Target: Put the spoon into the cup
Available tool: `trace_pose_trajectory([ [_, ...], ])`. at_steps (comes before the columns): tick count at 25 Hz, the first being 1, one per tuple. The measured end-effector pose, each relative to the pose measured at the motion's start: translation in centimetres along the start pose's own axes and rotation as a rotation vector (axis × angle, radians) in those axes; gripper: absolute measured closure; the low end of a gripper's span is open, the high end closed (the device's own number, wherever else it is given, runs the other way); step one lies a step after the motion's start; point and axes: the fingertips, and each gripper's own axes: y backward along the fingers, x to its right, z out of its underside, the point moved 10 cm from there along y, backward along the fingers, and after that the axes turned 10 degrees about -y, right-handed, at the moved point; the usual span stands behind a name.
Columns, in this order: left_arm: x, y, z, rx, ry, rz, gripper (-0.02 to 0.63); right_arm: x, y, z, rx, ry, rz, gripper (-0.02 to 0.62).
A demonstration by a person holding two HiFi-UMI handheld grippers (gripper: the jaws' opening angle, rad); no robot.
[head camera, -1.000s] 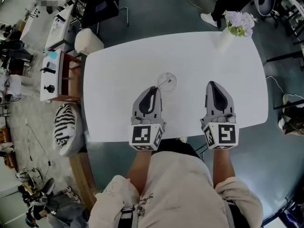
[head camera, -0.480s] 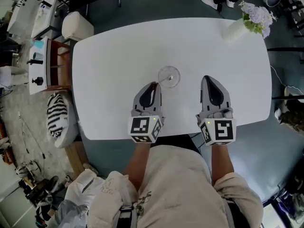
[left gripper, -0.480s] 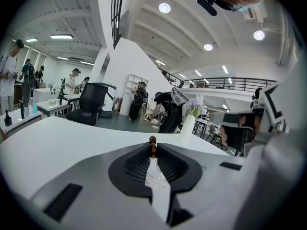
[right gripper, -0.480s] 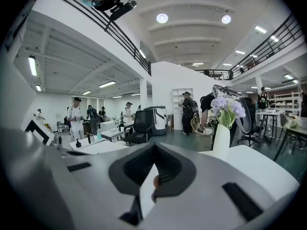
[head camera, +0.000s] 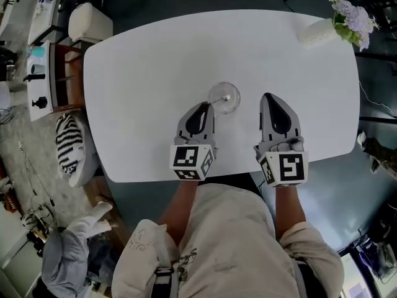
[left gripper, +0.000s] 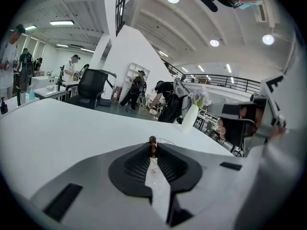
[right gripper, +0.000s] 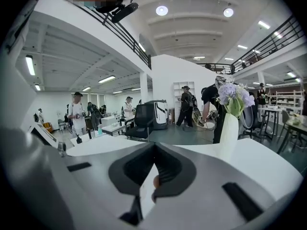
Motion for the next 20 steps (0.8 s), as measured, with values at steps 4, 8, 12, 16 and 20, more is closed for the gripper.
trace_pose_trajectory([
  [4,-0.1,-0.7,0.5,-0.016,0.001,0.021,0.565,-0.3,-0.8,0.4,-0.015,-0.004,0.003,0.607],
  [8,-0.2,-1.1,0.6,-0.011,-0.002,0.025,0.565,-0.6,-1.2,0.5,-0.02,-0.006,0.004,0.607],
  [12,-0.1,-1.2,0.6,-0.01,-0.017,0.025,0.565,-0.7,-1.2,0.5,-0.018,-0.01,0.006,0.607],
  [16,0.0,-1.1,0.6,-0.017,-0.064,0.009,0.535,-1.0,-1.0,0.2,-0.006,-0.01,0.008,0.607],
  [20,0.0,-0.8,0.4,-0.011,-0.079,0.0,0.48,-1.2,-0.4,-0.3,0.006,-0.012,0.017,0.607],
])
